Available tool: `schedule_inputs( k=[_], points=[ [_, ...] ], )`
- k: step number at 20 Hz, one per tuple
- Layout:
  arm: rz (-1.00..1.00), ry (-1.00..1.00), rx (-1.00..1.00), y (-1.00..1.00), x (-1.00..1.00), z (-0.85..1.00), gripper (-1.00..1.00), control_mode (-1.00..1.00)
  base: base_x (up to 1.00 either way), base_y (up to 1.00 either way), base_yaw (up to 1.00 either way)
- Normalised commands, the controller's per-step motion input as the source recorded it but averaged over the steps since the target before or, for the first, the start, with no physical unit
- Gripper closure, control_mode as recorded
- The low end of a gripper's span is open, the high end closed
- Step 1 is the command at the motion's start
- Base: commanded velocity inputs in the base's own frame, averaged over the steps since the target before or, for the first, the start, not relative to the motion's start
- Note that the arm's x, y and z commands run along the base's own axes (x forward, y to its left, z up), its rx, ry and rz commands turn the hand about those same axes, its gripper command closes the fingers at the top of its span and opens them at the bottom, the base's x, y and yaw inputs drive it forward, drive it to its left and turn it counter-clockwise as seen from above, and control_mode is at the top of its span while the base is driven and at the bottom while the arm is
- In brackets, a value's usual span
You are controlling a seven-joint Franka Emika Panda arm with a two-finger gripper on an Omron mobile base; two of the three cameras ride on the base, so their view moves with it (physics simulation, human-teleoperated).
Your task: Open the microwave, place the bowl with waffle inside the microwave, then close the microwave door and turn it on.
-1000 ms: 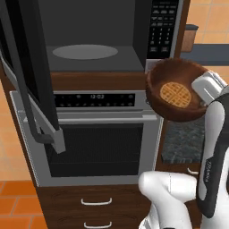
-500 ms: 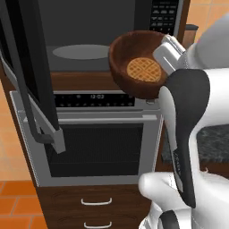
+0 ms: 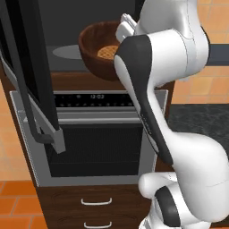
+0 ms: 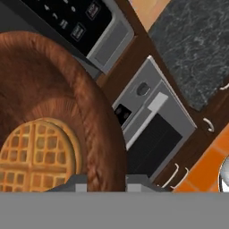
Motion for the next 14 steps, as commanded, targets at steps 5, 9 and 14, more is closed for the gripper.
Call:
schedule_inputs(
  k=[5,9,14],
  points=[
    [-0.05,-0.14,0.13,0.09,0.78,-0.45,1.0,-1.0,0.0,0.0,0.0],
    [-0.02,-0.11,0.11,0.2,0.77,-0.16,1.0,-1.0,0.0,0.0,0.0],
    [0.0,-0.03,0.06,0.23,0.63,0.28,1.0,-1.0,0.0,0.0,0.0]
  ],
)
